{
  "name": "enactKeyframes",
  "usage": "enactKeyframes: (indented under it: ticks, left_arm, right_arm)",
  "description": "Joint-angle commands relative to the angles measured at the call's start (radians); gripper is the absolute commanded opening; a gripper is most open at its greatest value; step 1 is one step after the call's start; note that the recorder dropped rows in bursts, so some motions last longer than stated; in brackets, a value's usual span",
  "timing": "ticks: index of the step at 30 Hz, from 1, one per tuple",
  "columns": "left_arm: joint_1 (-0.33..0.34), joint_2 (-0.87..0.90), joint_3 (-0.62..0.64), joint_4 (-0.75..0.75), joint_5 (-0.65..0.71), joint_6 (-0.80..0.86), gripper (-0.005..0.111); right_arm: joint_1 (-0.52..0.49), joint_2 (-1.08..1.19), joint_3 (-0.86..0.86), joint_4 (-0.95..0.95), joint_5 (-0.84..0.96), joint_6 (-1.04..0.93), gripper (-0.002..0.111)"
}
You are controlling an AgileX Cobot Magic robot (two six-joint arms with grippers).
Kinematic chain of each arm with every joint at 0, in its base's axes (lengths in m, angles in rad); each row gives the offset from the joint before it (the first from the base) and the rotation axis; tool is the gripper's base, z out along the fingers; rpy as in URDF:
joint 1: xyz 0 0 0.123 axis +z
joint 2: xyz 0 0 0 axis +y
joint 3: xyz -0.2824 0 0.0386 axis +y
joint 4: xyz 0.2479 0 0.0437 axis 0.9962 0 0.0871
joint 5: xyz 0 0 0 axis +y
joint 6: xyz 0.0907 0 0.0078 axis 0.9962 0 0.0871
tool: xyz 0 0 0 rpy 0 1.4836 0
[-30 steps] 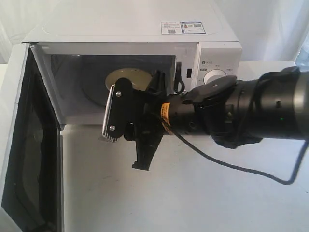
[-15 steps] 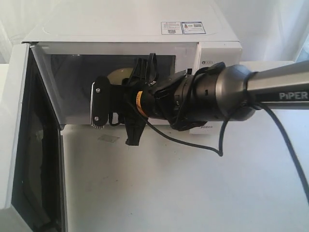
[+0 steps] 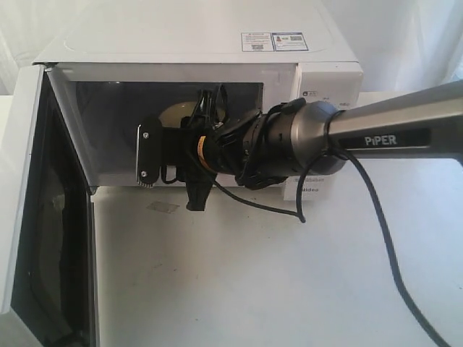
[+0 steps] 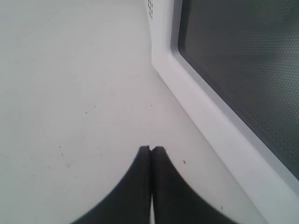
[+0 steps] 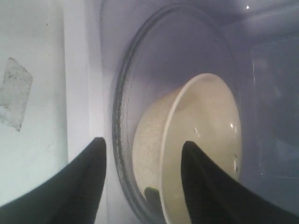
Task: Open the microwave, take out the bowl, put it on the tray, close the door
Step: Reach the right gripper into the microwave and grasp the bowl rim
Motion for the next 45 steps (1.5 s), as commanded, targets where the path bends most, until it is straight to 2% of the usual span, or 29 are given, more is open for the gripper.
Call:
enactKeyframes:
  ticks: [1, 16, 18, 19, 21, 27, 39, 45]
  left_arm:
    - [0.001, -0.005, 0.004, -0.009, 0.000, -0.002, 0.000]
    - [0.001, -0.005, 0.004, -0.009, 0.000, -0.002, 0.000]
    - [0.001, -0.005, 0.004, -0.009, 0.000, -0.002, 0.000]
    - [0.001, -0.005, 0.004, -0.009, 0.000, -0.002, 0.000]
    - [0.001, -0.005, 0.004, -0.009, 0.000, -0.002, 0.000]
    - [0.001, -0.005, 0.004, -0.009, 0.000, -0.002, 0.000]
    - [0.001, -0.005, 0.004, -0.009, 0.000, -0.002, 0.000]
    - [0.001, -0.005, 0.004, -0.009, 0.000, -0.002, 0.000]
  right_arm:
    - [-0.027, 0.038, -0.039, -0.006, -0.001, -0.002, 0.048]
    - [-0.066, 0.122, -0.123, 0.014, -0.053, 0.014, 0.045]
    - [-0.066, 0.122, -0.123, 0.021, -0.053, 0.034, 0.031]
    - [-0.066, 0.122, -0.123, 0.021, -0.055, 0.059, 0.017]
    - [-0.066, 0.122, -0.123, 0.043, -0.055, 0.059, 0.000]
    - [-0.045, 0.069, -0.085, 0.115, -0.109, 0.078, 0.000]
    - [0.073, -0.131, 0.151, 0.204, -0.126, 0.120, 0.000]
    - [0.115, -0.260, 0.254, 0.202, -0.091, 0.270, 0.000]
